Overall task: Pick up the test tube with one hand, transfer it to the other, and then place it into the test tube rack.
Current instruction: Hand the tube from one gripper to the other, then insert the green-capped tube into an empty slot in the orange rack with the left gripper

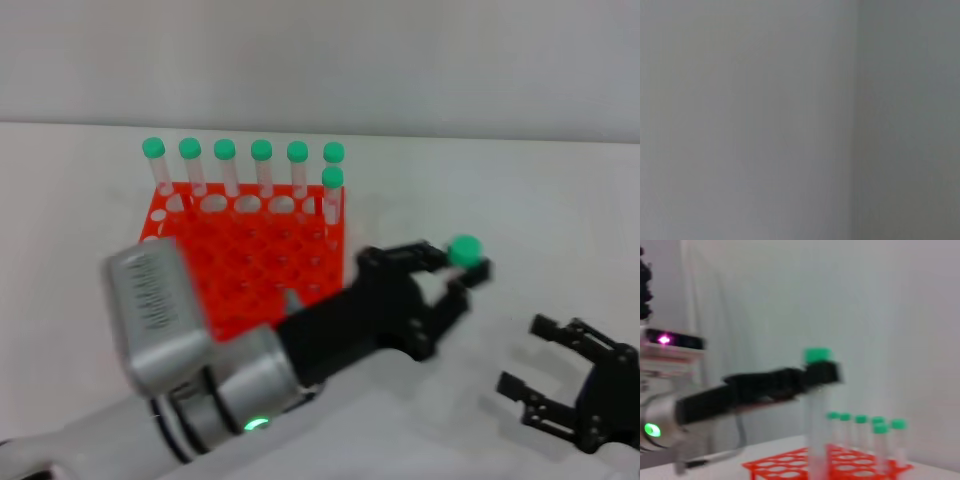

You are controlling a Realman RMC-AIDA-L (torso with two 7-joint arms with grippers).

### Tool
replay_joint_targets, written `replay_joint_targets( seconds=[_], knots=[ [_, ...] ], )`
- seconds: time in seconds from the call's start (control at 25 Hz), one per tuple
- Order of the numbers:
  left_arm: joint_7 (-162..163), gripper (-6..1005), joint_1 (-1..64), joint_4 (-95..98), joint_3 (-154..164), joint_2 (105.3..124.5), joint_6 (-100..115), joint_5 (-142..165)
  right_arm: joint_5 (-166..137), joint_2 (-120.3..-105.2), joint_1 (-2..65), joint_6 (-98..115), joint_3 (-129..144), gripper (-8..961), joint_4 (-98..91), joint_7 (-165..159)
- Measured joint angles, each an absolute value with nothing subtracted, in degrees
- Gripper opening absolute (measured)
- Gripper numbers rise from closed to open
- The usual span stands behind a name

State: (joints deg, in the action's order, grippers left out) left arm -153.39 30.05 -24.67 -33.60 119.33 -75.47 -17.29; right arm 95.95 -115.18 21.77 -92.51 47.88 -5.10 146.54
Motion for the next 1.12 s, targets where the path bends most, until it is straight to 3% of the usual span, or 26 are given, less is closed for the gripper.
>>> replay_joint_targets(
  seconds=[0.28,0.56,1.12],
  knots=[
    [-156.69,221,22.09,-18.68,-43.88,119.34,-87.06,-17.38,96.22,-114.97,16.51,-91.90,42.89,867,-8.76,145.63],
    [-157.04,225,17.63,-12.02,-53.55,119.47,-94.85,-18.54,96.21,-114.84,14.52,-91.84,38.18,876,-9.04,145.62],
    [-161.59,233,28.76,-7.72,-54.50,119.10,-84.91,-23.39,96.15,-114.96,15.10,-92.14,38.31,876,-8.68,145.64]
  ],
)
